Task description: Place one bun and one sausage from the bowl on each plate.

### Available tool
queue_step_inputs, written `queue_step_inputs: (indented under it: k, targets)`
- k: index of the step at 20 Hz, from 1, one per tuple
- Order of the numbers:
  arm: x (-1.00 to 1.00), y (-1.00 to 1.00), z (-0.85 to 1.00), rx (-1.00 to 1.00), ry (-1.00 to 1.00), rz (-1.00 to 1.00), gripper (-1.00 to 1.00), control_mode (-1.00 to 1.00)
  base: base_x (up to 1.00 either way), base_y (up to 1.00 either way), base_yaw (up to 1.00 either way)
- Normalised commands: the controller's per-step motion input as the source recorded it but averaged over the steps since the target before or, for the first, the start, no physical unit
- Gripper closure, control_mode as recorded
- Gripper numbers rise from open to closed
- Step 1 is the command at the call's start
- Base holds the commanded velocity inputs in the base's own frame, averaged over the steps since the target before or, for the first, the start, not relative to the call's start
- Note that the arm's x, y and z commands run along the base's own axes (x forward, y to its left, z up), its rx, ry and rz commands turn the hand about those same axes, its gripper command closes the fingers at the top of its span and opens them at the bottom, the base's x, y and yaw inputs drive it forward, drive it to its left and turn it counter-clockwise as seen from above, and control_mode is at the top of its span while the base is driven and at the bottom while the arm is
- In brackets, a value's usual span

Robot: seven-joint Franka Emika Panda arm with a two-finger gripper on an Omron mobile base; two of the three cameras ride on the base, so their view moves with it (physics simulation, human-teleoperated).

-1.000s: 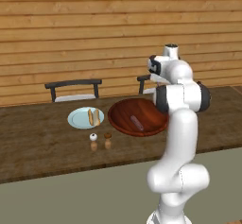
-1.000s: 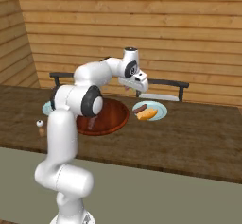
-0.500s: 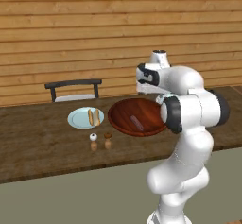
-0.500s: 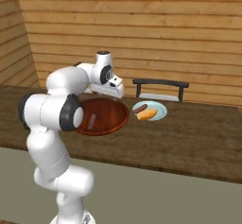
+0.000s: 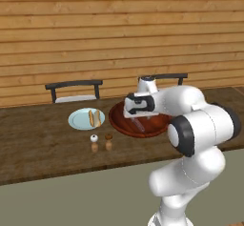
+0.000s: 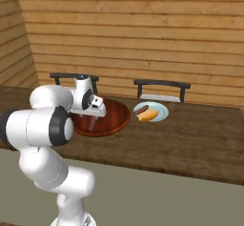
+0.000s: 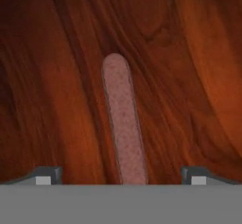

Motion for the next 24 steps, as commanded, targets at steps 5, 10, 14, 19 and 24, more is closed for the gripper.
queue_step_inputs:
  k: [5, 10, 14, 19, 24]
  targets:
    - [0.23, -0.02, -0.24, 0.00, 0.00, 0.07, -1.00, -1.00, 0.00, 0.00, 0.00]
    - [0.14, 0.00, -0.26, 0.00, 0.00, 0.00, -1.00, -1.00, 0.00, 0.00, 0.00]
    - [0.25, 0.05, -0.43, 0.00, 0.00, 0.00, 1.00, -1.00, 0.00, 0.00, 0.00]
    - [0.12, 0.01, -0.19, 0.00, 0.00, 0.00, 1.00, -1.00, 0.00, 0.00, 0.00]
    - [-0.09, 0.07, 0.11, 0.00, 0.00, 0.00, 1.00, -1.00, 0.00, 0.00, 0.00]
